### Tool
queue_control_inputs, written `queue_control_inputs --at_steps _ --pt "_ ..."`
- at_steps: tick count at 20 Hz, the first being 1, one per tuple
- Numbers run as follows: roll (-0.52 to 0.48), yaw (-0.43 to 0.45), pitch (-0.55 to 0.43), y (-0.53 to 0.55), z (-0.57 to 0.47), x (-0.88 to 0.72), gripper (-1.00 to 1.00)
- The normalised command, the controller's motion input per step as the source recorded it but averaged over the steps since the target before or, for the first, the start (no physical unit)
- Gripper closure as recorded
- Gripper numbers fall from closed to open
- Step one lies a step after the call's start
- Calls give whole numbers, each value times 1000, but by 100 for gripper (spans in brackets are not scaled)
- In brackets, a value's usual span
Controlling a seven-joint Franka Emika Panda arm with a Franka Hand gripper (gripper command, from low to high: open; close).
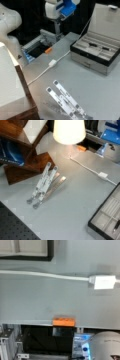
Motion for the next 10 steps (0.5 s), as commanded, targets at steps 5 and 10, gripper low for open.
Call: queue_control_inputs --at_steps 5,10 --pt "-25 96 -148 -255 -274 -437 -100" --pt "35 113 -204 -166 -316 -419 -100"
